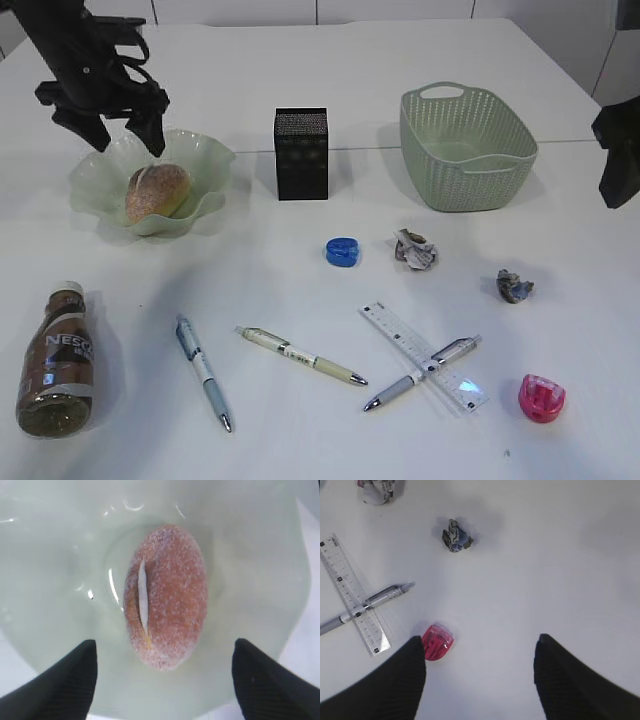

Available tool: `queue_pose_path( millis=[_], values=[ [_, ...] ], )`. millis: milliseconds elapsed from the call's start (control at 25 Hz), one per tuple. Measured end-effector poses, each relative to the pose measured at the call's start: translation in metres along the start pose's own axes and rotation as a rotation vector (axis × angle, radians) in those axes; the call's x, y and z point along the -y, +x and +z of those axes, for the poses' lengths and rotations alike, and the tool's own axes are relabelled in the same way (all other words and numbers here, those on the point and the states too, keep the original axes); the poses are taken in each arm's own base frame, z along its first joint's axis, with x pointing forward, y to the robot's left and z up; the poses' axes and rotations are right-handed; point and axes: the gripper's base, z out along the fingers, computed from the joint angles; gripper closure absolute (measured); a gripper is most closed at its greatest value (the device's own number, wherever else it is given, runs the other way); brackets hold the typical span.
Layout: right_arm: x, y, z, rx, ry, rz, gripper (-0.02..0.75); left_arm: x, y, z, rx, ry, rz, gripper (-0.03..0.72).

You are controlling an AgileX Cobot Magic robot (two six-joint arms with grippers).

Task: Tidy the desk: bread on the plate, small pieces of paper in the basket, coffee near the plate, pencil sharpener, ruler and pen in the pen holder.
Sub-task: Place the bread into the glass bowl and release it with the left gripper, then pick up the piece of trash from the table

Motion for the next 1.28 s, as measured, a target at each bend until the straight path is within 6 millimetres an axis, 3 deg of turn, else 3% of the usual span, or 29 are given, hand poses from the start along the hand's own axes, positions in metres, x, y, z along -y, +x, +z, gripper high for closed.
queue_pose_path(
  millis=[280,720,840,1000,1280],
  values=[
    [-0.001,0.000,0.000,-0.001,-0.007,0.003,0.206,0.003,-0.002,-0.057,0.091,0.001,0.001,0.095],
    [-0.004,0.000,0.000,-0.003,-0.041,0.016,0.206,0.009,0.012,-0.178,0.314,0.004,0.004,0.095],
    [-0.004,0.000,0.002,-0.008,-0.043,0.017,0.206,0.009,0.027,-0.197,0.321,0.004,0.005,0.095],
    [-0.005,-0.002,0.008,-0.028,-0.045,0.017,0.206,0.010,0.055,-0.201,0.257,0.003,0.002,0.095],
    [-0.011,-0.013,0.040,-0.093,-0.071,0.028,0.205,0.009,0.108,-0.235,0.249,-0.016,0.005,0.108]
  ],
)
